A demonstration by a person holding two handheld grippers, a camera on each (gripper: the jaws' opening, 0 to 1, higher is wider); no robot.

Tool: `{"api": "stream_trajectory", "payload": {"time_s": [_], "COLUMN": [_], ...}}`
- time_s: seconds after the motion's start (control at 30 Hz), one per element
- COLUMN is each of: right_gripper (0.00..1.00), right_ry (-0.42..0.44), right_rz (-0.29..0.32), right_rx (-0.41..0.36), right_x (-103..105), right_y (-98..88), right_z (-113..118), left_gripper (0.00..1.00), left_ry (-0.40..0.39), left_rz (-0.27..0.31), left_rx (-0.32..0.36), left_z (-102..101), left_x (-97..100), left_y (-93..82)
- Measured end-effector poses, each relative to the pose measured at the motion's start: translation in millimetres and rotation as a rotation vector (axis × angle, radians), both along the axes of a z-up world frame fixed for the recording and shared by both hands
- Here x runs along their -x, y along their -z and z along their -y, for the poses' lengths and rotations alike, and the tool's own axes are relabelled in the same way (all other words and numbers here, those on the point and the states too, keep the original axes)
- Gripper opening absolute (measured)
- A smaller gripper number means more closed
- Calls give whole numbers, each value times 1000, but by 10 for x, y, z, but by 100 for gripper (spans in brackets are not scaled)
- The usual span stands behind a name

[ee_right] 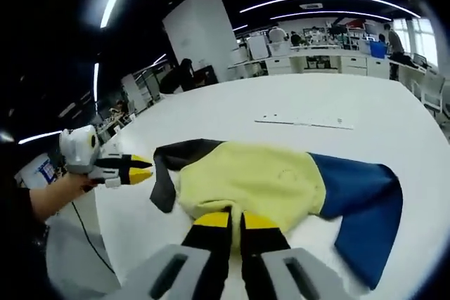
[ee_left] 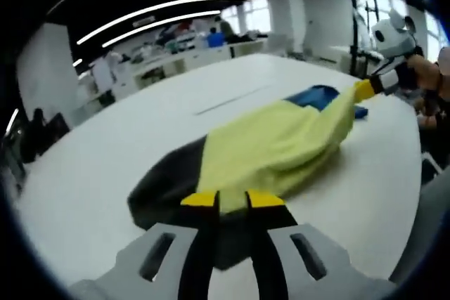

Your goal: Fold the garment on the visible template until the final outline fits inside the template.

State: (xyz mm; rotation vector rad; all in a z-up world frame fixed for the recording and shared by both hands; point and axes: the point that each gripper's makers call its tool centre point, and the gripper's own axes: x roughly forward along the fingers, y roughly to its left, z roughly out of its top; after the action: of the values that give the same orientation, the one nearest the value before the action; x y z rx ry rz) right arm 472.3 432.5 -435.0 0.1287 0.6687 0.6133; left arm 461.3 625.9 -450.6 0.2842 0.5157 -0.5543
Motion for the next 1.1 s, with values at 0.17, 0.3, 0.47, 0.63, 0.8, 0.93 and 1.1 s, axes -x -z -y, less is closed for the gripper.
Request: {"api": "stream_trajectory", "payload": {"time_s": [0.17, 0.3, 0.47, 0.63, 0.8, 0.93, 1.1], "right_gripper": [0, 0, 0, 0, 0, 0, 0], "right_ry": [49, 67, 101, 138, 165, 175, 178], "right_rz": [17, 13, -3, -18, -47, -66, -96], "right_rx": [13, 17, 22, 40, 61, 74, 91], "right_x": [-293, -415, -570, -710, -813, -861, -895], "right_y": [-29, -13, 41, 122, 234, 323, 439], "right_z": [65, 96, 158, 225, 280, 307, 339], "left_gripper": [12, 12, 11, 11, 10, 9, 10], "left_ry": [59, 87, 94, 108, 121, 122, 139], "left_rz": [-13, -30, -52, -61, -67, -77, -93], "left_rx": [9, 23, 44, 60, 68, 86, 91], "left_z": [248, 380, 499, 659, 886, 1030, 1189], "left_x": [38, 79, 104, 122, 109, 67, 67], "left_y": [56, 97, 159, 183, 214, 238, 287]}}
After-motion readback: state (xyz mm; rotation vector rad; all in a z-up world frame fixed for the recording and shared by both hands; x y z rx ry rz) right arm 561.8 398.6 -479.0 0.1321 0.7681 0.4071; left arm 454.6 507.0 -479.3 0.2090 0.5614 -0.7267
